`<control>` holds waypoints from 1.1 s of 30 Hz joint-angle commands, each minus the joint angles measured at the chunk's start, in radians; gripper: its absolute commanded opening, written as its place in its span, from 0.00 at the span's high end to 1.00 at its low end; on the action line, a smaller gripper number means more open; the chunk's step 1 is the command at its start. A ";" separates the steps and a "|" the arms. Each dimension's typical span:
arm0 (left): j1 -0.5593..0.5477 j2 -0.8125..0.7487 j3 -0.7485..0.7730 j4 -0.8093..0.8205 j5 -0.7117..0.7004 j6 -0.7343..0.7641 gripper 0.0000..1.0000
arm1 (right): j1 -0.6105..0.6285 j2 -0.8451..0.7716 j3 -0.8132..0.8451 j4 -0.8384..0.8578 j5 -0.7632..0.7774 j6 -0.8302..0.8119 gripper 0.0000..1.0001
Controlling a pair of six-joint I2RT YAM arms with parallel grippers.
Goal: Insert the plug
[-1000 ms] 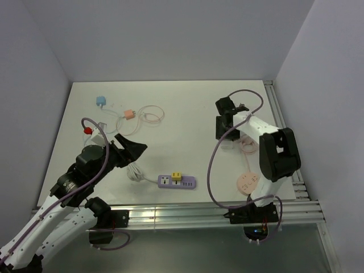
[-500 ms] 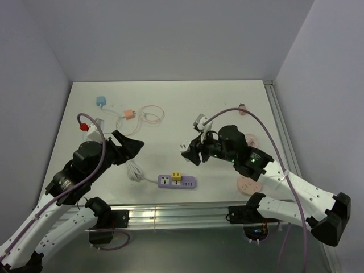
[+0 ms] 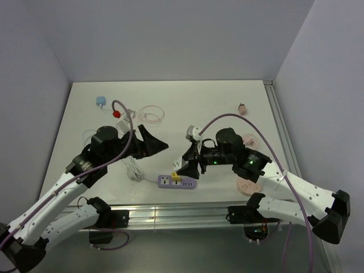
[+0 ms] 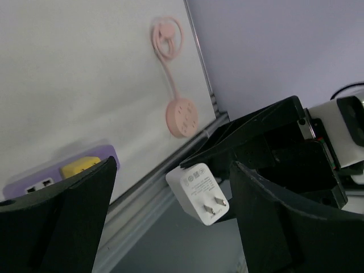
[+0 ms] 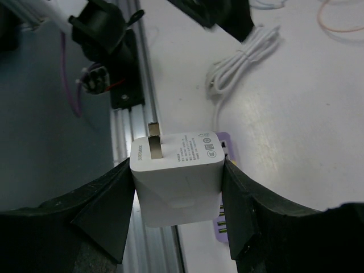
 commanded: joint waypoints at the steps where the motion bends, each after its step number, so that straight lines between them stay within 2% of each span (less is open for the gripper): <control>1: -0.003 0.057 -0.029 0.157 0.262 -0.004 0.14 | 0.009 0.023 0.067 0.077 -0.186 0.035 1.00; 4: -0.005 0.086 -0.054 0.229 0.340 -0.047 0.15 | 0.014 0.024 0.069 0.061 -0.191 0.027 1.00; 9: -0.020 0.173 -0.048 0.212 0.418 -0.083 0.18 | 0.023 0.022 0.080 0.037 -0.165 0.010 1.00; 17: -0.092 0.235 -0.077 0.318 0.493 -0.158 0.19 | 0.045 0.027 0.112 0.001 -0.073 -0.008 1.00; 22: -0.098 0.242 -0.101 0.364 0.527 -0.204 0.23 | 0.058 0.020 0.132 -0.028 -0.007 -0.060 1.00; 25: -0.105 0.252 -0.114 0.412 0.558 -0.247 0.37 | 0.069 0.034 0.147 -0.052 0.013 -0.076 1.00; 26: -0.108 0.264 -0.110 0.410 0.567 -0.247 0.47 | 0.074 0.037 0.152 -0.055 0.016 -0.077 1.00; 28: -0.114 0.273 -0.100 0.393 0.563 -0.242 0.60 | 0.081 0.040 0.161 -0.055 0.027 -0.073 1.00; 29: -0.117 0.281 -0.097 0.389 0.558 -0.244 0.78 | 0.088 0.040 0.162 -0.052 0.036 -0.070 1.00; 31: -0.115 0.281 -0.115 0.424 0.564 -0.289 0.95 | 0.100 0.043 0.169 -0.049 0.088 -0.050 0.97; 32: -0.115 0.275 -0.124 0.476 0.572 -0.311 1.00 | 0.101 0.048 0.169 -0.051 0.113 -0.039 0.65; 33: -0.115 0.270 -0.141 0.493 0.573 -0.332 1.00 | 0.101 0.048 0.172 -0.061 0.165 -0.028 0.53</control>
